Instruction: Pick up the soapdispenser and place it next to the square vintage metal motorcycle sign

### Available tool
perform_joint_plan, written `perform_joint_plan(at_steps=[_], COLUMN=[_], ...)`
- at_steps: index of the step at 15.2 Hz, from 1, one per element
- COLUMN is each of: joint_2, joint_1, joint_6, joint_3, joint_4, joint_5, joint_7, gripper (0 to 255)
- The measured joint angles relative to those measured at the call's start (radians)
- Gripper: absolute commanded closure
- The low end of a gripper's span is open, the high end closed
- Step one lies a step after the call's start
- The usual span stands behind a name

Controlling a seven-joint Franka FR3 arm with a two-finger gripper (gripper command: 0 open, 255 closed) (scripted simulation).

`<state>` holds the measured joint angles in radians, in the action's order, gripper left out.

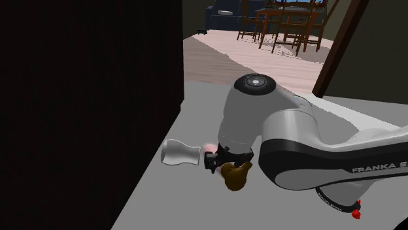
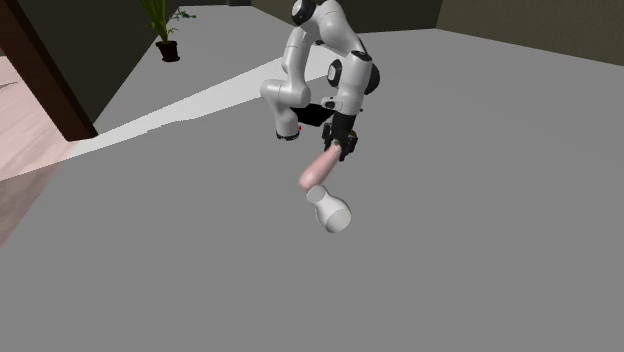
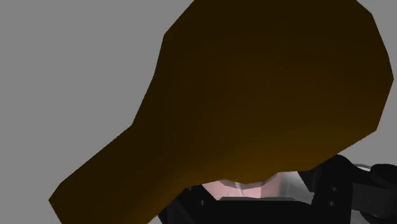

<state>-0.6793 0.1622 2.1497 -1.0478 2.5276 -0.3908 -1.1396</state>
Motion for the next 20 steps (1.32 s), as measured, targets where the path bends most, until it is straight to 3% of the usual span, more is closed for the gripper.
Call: perform_joint_plan(at_steps=[20], joint_2=[-0.083], joint_1=[-0.044], joint_6=[-0.270], joint_3=[0.162], joint_4=[-0.171], joint_5=[0.052], joint_7=[0.031], gripper=[255])
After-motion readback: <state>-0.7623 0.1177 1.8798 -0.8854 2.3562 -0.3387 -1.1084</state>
